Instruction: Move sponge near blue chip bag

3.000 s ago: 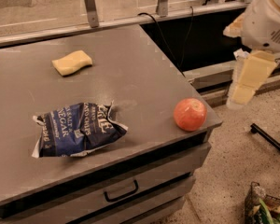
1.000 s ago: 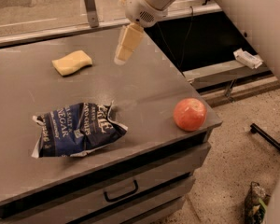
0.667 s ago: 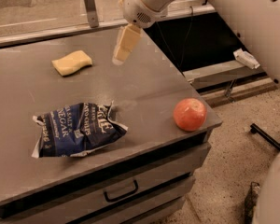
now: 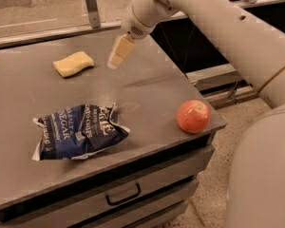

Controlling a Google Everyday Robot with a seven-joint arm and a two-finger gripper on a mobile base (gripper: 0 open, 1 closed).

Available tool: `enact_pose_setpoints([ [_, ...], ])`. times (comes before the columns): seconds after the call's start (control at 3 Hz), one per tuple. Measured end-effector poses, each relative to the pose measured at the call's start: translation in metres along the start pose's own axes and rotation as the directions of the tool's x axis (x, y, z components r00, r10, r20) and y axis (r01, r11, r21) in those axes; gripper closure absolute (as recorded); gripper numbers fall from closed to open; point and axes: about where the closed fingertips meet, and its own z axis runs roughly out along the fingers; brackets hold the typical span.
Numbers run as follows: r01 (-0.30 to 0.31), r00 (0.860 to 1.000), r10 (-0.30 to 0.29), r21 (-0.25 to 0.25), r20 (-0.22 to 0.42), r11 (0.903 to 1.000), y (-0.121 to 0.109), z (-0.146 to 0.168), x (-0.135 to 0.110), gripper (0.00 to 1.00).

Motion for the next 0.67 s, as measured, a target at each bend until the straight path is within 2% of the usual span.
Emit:
enact_pose_setpoints([
  [0.33, -0.053, 0.998, 0.053, -0.006, 0.036, 0.9986, -0.007, 0.043, -0.003, 0.0],
  [0.67, -0.101, 0.991, 0.105, -0.045, 0.081, 0.9939, -0.008, 0.081, -0.008, 0.0],
])
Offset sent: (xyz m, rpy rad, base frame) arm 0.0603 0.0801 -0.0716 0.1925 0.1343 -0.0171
